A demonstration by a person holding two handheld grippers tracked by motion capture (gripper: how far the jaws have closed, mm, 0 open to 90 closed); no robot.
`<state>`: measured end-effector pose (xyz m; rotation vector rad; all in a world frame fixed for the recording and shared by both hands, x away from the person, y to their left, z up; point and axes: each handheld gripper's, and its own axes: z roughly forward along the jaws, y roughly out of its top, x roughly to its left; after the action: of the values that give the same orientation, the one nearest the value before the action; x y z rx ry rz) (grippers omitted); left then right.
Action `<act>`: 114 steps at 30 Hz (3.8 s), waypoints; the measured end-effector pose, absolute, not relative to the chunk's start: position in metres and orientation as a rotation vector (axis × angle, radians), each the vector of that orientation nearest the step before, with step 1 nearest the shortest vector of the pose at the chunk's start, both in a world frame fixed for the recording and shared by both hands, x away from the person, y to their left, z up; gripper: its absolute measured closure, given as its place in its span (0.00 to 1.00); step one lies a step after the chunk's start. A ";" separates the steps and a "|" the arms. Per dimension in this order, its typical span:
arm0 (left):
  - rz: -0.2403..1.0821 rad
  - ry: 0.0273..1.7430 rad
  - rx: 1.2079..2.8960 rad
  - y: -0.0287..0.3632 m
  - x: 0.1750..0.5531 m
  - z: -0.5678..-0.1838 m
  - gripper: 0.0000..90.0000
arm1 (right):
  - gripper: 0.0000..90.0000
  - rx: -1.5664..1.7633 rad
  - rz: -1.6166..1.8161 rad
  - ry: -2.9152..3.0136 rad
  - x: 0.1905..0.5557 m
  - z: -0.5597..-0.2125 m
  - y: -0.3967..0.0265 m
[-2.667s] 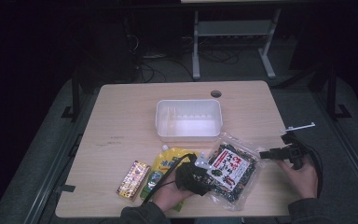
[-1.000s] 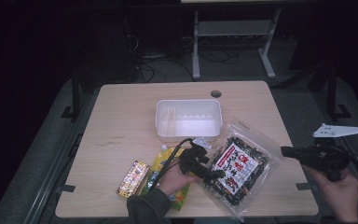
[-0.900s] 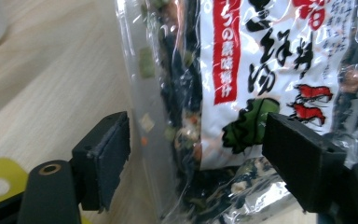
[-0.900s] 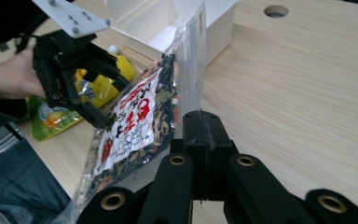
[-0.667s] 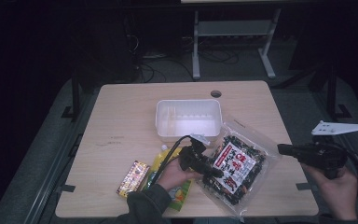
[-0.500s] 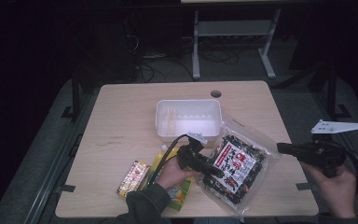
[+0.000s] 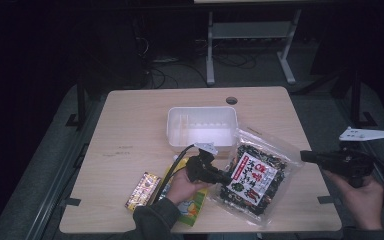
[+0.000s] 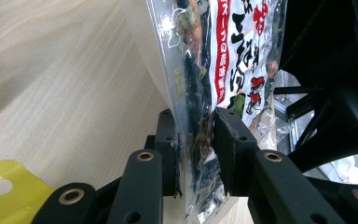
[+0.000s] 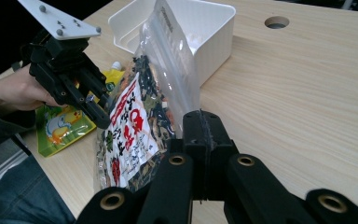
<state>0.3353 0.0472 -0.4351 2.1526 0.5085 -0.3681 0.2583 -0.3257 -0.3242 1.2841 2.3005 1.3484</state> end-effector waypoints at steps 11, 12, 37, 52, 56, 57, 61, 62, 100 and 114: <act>-0.295 0.485 2.159 0.051 0.329 -0.430 0.81 | 0.75 1.330 1.397 2.286 0.270 -0.338 -0.334; -0.292 0.483 2.161 0.052 0.329 -0.430 0.81 | 0.68 1.343 1.411 2.286 0.272 -0.342 -0.335; -0.265 0.475 2.159 0.052 0.327 -0.430 0.80 | 0.40 1.346 1.655 2.422 0.282 -0.412 -0.296; -0.233 0.482 2.159 0.055 0.327 -0.429 0.74 | 0.81 1.243 1.864 2.445 0.280 -0.411 -0.292; -0.208 0.484 2.159 0.057 0.324 -0.426 0.67 | 0.82 1.231 1.866 2.451 0.277 -0.403 -0.289; -0.189 0.484 2.166 0.058 0.323 -0.424 0.65 | 0.83 1.231 1.865 2.449 0.276 -0.401 -0.288; -0.128 0.491 2.195 0.066 0.320 -0.416 0.56 | 0.83 1.214 1.846 2.429 0.272 -0.391 -0.287; -0.106 0.489 2.202 0.069 0.318 -0.414 0.54 | 0.83 1.216 1.841 2.417 0.270 -0.388 -0.287; 0.123 0.706 2.141 0.225 0.273 -0.396 0.41 | 0.83 0.980 1.703 2.246 0.323 -0.290 -0.217; 0.126 0.756 2.113 0.246 0.267 -0.410 0.39 | 0.83 0.967 1.651 2.215 0.374 -0.281 -0.186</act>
<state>0.2669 0.2462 -0.4102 2.1134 0.7562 0.1259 0.3745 -0.1860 -0.2812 0.9665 2.2152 1.6514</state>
